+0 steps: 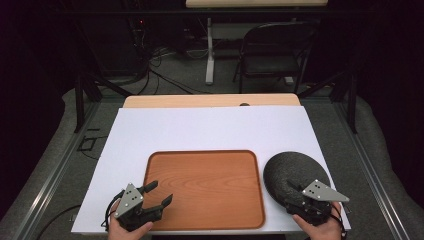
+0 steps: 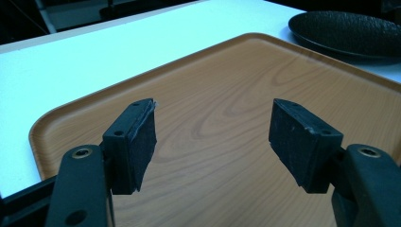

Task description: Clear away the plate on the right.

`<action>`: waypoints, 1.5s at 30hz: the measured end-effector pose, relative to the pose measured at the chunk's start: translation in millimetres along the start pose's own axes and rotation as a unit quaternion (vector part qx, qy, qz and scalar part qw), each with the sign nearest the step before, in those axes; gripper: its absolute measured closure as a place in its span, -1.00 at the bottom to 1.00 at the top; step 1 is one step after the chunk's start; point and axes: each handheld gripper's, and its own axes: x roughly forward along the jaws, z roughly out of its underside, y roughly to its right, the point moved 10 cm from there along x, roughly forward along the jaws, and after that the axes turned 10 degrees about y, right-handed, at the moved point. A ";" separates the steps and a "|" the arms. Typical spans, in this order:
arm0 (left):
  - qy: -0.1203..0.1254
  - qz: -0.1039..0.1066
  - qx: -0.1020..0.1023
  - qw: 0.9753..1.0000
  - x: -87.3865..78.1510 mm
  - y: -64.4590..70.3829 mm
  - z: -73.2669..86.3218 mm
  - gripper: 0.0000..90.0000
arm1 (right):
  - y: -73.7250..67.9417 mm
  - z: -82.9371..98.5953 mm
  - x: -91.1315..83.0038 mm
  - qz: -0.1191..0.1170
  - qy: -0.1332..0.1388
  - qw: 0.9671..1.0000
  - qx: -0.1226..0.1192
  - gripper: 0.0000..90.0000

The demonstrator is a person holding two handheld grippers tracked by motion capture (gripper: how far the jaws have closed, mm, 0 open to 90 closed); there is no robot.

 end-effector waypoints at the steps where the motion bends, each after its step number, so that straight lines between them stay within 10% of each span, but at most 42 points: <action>1: 0.000 0.000 0.000 1.000 0.0 0.0 0.0 -0.28 | 0.3 -1.3 -0.8 0.000 0.004 1.000 -0.004 0.02; 19: -0.004 -0.011 -0.012 1.000 -0.1 -4.9 1.4 -0.28 | 19.6 -8.3 -6.4 0.019 0.000 0.999 0.050 -0.10; 45: -0.009 -0.014 -0.020 1.000 2.6 -8.1 2.5 -0.28 | 104.3 -2.5 -28.4 0.098 -0.054 0.984 0.137 -0.06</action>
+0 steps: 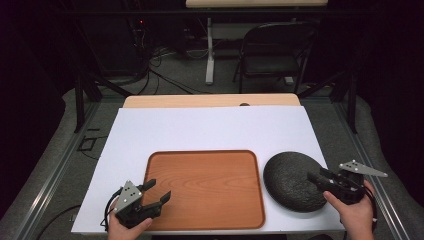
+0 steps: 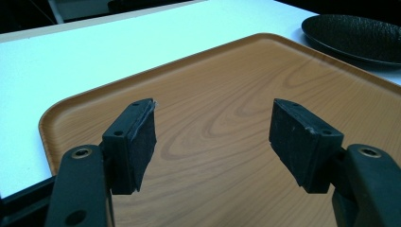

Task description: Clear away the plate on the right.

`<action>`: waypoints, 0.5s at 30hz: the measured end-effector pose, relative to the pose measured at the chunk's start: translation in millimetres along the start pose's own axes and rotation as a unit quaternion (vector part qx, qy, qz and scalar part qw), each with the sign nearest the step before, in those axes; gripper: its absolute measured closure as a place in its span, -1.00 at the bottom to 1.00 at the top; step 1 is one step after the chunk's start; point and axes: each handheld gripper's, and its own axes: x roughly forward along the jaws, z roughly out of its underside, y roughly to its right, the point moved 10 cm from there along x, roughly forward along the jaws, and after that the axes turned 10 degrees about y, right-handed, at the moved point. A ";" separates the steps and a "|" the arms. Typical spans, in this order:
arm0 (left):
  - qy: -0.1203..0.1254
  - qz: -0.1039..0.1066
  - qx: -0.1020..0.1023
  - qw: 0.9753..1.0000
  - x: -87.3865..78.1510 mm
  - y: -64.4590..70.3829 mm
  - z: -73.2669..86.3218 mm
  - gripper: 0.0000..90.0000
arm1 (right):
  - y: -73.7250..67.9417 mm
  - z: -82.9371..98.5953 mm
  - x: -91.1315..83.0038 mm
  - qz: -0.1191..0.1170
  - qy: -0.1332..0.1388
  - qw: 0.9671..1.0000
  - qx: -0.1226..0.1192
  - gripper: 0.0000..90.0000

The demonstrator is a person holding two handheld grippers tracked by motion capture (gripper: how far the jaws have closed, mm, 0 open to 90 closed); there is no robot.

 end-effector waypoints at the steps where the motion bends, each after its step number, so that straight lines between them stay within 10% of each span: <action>1: -0.002 0.001 0.000 1.000 -0.2 0.2 0.2 -0.28 | 7.7 -0.7 -4.9 0.010 0.006 1.000 0.005 -0.07; 15: -0.004 -0.002 0.000 1.000 -0.3 -1.0 0.9 -0.28 | 43.9 13.1 -19.5 0.051 0.009 0.998 0.047 -0.08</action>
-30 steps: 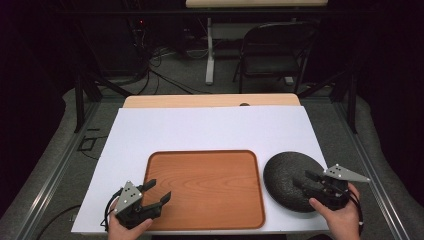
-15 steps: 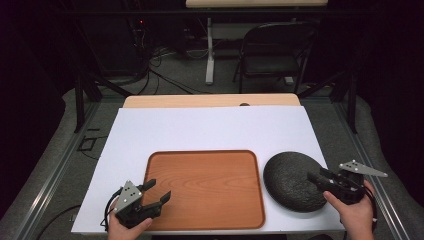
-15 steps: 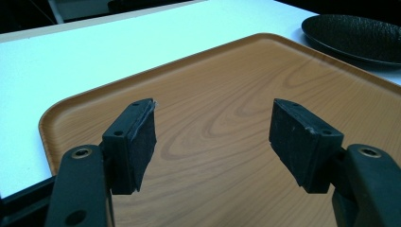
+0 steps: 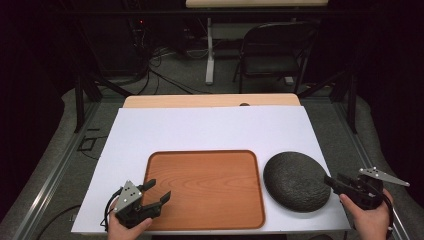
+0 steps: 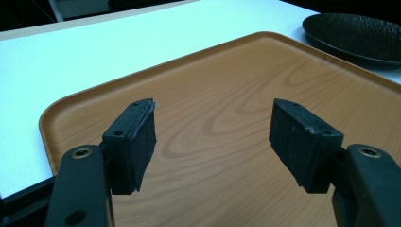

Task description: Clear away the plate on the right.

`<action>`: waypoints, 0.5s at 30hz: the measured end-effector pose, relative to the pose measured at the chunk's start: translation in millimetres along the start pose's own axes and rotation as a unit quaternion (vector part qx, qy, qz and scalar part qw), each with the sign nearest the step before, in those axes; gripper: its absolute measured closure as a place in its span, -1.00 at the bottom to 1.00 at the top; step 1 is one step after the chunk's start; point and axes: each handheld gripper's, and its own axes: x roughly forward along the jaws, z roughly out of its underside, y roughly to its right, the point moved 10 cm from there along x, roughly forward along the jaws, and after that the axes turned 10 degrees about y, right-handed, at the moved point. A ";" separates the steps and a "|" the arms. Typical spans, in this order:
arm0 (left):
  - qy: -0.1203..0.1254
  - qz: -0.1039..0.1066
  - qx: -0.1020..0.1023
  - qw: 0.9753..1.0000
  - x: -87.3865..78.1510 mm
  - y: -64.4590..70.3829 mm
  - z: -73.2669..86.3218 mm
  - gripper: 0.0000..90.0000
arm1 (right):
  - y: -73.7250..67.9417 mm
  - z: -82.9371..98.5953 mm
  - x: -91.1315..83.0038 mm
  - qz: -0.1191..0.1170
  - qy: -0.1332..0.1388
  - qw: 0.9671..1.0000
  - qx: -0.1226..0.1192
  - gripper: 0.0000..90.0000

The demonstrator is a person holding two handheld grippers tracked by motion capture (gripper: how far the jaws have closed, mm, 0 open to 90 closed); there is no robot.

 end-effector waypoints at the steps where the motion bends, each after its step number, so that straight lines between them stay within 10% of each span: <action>1: 0.000 0.000 0.000 1.000 0.0 0.0 0.0 -0.28 | 0.0 0.0 0.0 0.000 0.000 1.000 0.000 -0.08; 15: 0.001 0.003 -0.003 1.000 -0.6 -0.2 0.4 -0.28 | 15.8 16.0 10.3 0.017 -0.026 0.999 0.028 -0.04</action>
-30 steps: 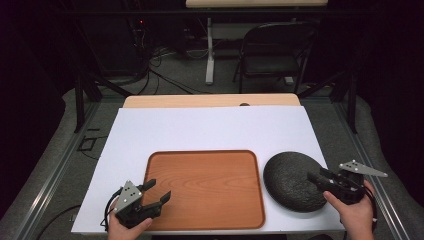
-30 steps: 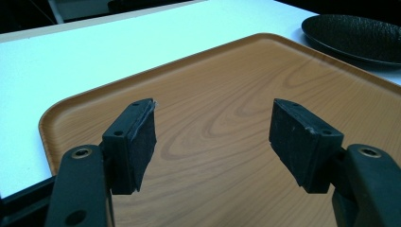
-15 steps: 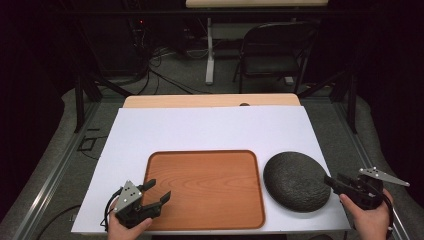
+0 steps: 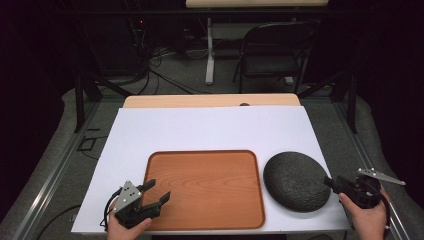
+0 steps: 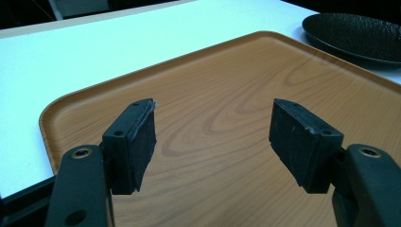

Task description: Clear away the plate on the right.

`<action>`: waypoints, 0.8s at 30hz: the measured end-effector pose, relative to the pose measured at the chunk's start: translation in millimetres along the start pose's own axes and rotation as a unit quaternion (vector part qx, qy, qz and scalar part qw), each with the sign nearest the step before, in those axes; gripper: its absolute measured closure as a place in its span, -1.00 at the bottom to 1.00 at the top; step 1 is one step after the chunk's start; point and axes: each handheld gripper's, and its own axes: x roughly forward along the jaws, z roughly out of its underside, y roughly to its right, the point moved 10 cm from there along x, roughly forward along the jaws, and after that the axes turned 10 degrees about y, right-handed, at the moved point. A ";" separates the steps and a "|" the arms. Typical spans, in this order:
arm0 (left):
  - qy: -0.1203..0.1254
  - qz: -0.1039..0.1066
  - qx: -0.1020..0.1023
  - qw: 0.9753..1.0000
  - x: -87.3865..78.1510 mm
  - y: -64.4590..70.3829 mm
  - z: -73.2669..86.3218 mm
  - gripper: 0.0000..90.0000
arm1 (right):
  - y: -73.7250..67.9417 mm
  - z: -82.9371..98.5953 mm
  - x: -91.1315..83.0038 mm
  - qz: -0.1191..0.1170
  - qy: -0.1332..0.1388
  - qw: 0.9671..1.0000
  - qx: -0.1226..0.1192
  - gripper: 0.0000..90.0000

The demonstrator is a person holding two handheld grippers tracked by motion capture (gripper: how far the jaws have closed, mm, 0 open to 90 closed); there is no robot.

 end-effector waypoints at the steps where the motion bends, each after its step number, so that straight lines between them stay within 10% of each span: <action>1: 0.000 0.001 0.000 1.000 -0.1 0.0 0.1 -0.28 | -0.4 3.5 2.6 0.000 -0.006 1.000 0.012 -0.05; 24: 0.000 0.000 -0.003 1.000 -1.2 -0.5 0.0 -0.28 | 1.6 22.3 15.6 -0.019 -0.035 0.998 0.042 -0.03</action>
